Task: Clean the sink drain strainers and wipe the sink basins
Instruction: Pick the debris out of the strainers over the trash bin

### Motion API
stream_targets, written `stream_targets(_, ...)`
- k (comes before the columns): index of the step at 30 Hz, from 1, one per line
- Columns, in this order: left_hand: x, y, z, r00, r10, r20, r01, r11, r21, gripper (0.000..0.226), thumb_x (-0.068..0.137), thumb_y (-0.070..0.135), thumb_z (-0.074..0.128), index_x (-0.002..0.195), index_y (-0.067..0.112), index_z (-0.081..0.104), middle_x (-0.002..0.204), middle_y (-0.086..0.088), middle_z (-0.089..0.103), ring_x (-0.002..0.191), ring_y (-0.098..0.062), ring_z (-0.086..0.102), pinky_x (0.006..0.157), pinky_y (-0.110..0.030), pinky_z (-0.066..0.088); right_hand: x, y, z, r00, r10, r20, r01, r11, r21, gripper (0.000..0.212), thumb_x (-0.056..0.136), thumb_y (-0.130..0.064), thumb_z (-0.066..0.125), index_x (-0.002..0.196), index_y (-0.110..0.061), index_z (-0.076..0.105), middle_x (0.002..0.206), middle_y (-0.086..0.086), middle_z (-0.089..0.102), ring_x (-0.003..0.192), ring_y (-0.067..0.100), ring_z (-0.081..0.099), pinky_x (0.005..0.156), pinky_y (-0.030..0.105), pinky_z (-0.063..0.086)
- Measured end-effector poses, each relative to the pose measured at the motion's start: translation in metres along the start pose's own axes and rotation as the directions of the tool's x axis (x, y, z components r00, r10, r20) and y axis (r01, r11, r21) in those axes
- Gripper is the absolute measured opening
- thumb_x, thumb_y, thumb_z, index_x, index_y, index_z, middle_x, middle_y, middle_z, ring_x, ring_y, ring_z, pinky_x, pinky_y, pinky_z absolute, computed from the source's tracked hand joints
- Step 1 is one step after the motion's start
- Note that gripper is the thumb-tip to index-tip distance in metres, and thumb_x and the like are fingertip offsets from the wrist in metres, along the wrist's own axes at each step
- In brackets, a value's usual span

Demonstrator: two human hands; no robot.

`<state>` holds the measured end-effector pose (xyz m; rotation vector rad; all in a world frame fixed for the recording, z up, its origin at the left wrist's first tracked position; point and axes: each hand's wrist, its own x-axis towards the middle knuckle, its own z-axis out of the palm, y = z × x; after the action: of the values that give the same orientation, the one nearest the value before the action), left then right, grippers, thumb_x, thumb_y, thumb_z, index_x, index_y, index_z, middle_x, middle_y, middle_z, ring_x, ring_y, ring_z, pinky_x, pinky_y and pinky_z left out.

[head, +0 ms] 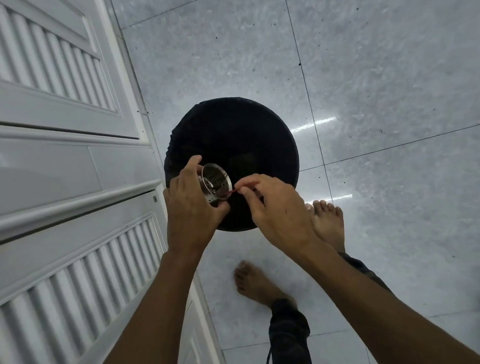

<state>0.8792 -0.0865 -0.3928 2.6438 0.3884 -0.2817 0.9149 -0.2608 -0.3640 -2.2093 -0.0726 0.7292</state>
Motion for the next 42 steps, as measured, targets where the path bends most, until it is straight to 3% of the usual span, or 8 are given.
stream_targets(10, -0.005, -0.006, 0.003, 0.997, -0.068, 0.034, 0.067, 0.997, 0.033, 0.103, 0.066, 0.033, 0.092, 0.148, 0.023, 0.030, 0.126, -0.003, 0.061, 0.113, -0.024, 0.058, 0.100, -0.033, 0.030, -0.008, 0.009, 0.024, 0.996, 0.058, -0.061, -0.052, 0.995, 0.087, 0.024, 0.104, -0.030, 0.054, 0.121, -0.024, 0.069, 0.116, -0.007, 0.071, 0.105, 0.009, 0.063, 0.092, 0.020, 0.053)
stream_targets(15, -0.002, -0.008, 0.002, 0.992, -0.127, 0.030, 0.125, 0.990, 0.060, 0.100, 0.068, 0.035, 0.088, 0.148, 0.025, 0.029, 0.126, -0.004, 0.061, 0.115, -0.028, 0.059, 0.102, -0.038, 0.034, -0.002, 0.012, 0.025, 0.964, 0.148, -0.223, -0.106, 0.976, 0.190, 0.026, 0.104, -0.031, 0.054, 0.124, -0.022, 0.069, 0.118, -0.007, 0.071, 0.105, 0.008, 0.062, 0.088, 0.022, 0.055)
stream_targets(20, -0.001, -0.003, 0.002, 0.989, -0.142, 0.043, 0.138, 0.987, 0.083, 0.101, 0.069, 0.038, 0.088, 0.150, 0.022, 0.029, 0.128, -0.007, 0.062, 0.116, -0.030, 0.058, 0.103, -0.042, 0.039, -0.003, 0.014, 0.032, 0.994, 0.097, -0.051, -0.084, 0.972, 0.218, 0.023, 0.103, -0.028, 0.056, 0.121, -0.023, 0.070, 0.117, -0.006, 0.071, 0.108, 0.008, 0.062, 0.096, 0.028, 0.055)
stream_targets(26, -0.003, -0.001, -0.001, 0.984, -0.176, 0.016, 0.170, 0.966, 0.197, 0.099, 0.069, 0.041, 0.086, 0.150, 0.020, 0.032, 0.129, -0.009, 0.060, 0.113, -0.031, 0.060, 0.097, -0.046, 0.046, 0.015, 0.024, 0.022, 0.960, 0.201, -0.196, -0.156, 0.962, 0.226, 0.024, 0.104, -0.031, 0.054, 0.121, -0.023, 0.068, 0.113, -0.006, 0.071, 0.103, 0.009, 0.064, 0.090, 0.031, 0.058)
stream_targets(30, -0.005, 0.002, -0.004, 0.970, -0.239, 0.053, 0.242, 0.969, -0.049, 0.103, 0.070, 0.030, 0.090, 0.151, 0.026, 0.028, 0.139, -0.004, 0.053, 0.121, -0.020, 0.056, 0.099, -0.038, 0.052, 0.009, 0.023, 0.012, 0.961, 0.170, -0.217, -0.111, 0.959, 0.262, 0.022, 0.104, -0.031, 0.055, 0.120, -0.024, 0.069, 0.112, -0.011, 0.071, 0.103, 0.003, 0.064, 0.091, 0.024, 0.057)
stream_targets(33, -0.011, 0.015, -0.019, 0.965, -0.262, 0.025, 0.260, 0.938, -0.230, 0.101, 0.071, 0.026, 0.091, 0.152, 0.027, 0.029, 0.142, 0.001, 0.047, 0.123, -0.010, 0.050, 0.098, -0.033, 0.055, 0.000, 0.018, -0.010, 0.943, 0.185, -0.276, -0.109, 0.957, 0.269, 0.020, 0.103, -0.034, 0.056, 0.118, -0.030, 0.069, 0.107, -0.019, 0.070, 0.102, -0.015, 0.059, 0.082, 0.003, 0.049)
stream_targets(37, -0.009, 0.050, -0.061, 0.953, -0.293, -0.074, 0.252, 0.905, -0.342, 0.098, 0.072, 0.029, 0.091, 0.150, 0.030, 0.032, 0.138, 0.007, 0.048, 0.126, -0.011, 0.053, 0.097, -0.034, 0.058, -0.012, -0.015, -0.059, 0.940, 0.174, -0.293, -0.075, 0.945, 0.319, 0.020, 0.101, -0.045, 0.054, 0.113, -0.040, 0.068, 0.105, -0.031, 0.067, 0.101, -0.007, 0.064, 0.082, 0.016, 0.054)
stream_targets(42, 0.001, 0.096, -0.147, 0.932, -0.297, -0.207, 0.193, 0.892, -0.408, 0.099, 0.070, 0.033, 0.092, 0.149, 0.031, 0.033, 0.138, 0.009, 0.047, 0.122, -0.008, 0.055, 0.094, -0.031, 0.058, -0.015, -0.098, -0.133, 0.938, 0.040, -0.345, 0.084, 0.938, 0.337, 0.020, 0.099, -0.037, 0.058, 0.111, -0.030, 0.072, 0.104, -0.023, 0.071, 0.098, -0.007, 0.065, 0.075, 0.009, 0.056)
